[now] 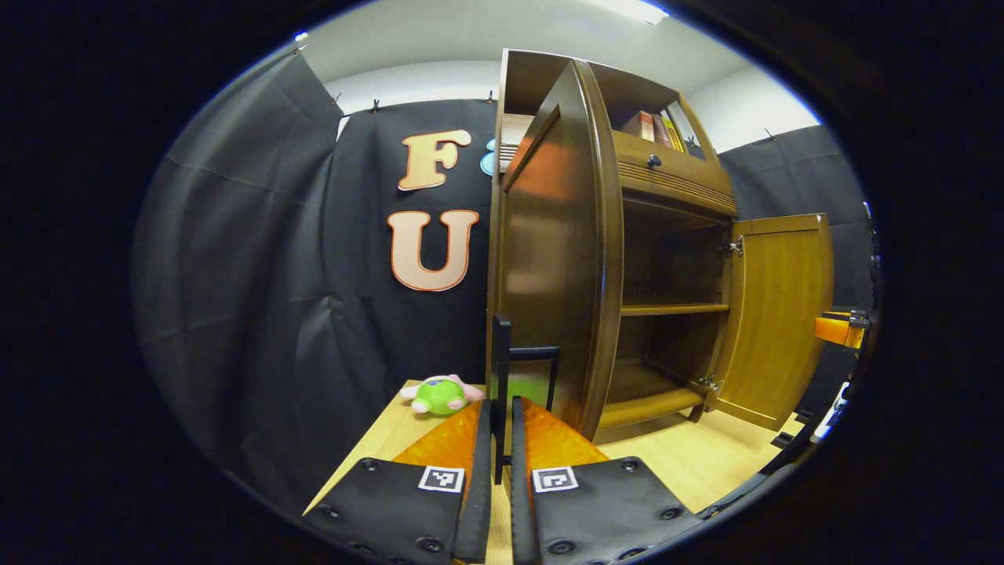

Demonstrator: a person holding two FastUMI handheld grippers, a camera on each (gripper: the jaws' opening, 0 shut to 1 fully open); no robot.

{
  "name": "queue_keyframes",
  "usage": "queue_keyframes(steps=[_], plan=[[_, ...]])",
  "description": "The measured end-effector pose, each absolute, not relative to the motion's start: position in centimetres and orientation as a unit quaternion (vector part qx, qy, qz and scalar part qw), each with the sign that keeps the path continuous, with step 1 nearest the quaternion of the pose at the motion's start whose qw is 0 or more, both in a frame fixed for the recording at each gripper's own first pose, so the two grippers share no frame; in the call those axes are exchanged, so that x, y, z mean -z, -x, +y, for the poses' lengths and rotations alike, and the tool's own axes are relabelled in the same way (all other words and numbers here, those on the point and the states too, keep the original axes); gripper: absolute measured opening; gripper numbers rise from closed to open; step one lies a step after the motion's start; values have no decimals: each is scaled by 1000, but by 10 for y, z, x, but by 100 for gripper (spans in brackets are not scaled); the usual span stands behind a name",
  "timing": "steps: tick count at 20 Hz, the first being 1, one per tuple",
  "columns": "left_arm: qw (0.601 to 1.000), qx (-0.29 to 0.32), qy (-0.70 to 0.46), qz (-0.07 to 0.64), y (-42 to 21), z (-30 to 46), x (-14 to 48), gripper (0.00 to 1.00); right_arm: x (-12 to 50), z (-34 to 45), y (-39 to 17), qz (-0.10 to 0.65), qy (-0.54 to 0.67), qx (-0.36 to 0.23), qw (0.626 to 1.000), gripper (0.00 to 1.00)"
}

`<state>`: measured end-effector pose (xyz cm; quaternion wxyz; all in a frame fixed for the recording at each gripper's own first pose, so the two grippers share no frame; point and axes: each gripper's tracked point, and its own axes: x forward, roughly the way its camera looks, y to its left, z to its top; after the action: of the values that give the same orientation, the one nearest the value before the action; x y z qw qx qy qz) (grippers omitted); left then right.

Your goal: Open the right door of the double-door shoe cabinet with the right hand, and open the left door with the left hand.

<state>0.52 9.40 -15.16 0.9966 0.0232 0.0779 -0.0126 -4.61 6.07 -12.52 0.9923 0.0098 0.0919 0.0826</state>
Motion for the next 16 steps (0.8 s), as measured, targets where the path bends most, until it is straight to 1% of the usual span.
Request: queue_keyframes(steps=[1, 2, 9, 12, 16], plan=[[997, 6, -24, 77, -5, 100, 150, 12, 126, 62, 46, 92, -11, -84, 992, 100], [997, 0, -22, 75, -2, 103, 151, 14, 126, 63, 46, 92, -11, -85, 992, 100], [997, -40, -34, 58, 14, 141, 130, 14, 126, 62, 46, 90, -11, -85, 992, 100], [998, -34, -17, 56, 23, 136, 125, 14, 126, 58, 47, 90, -14, -83, 992, 100], [998, -32, -32, 47, 31, 123, 107, 13, 123, 50, 48, 88, -13, -76, 993, 100]])
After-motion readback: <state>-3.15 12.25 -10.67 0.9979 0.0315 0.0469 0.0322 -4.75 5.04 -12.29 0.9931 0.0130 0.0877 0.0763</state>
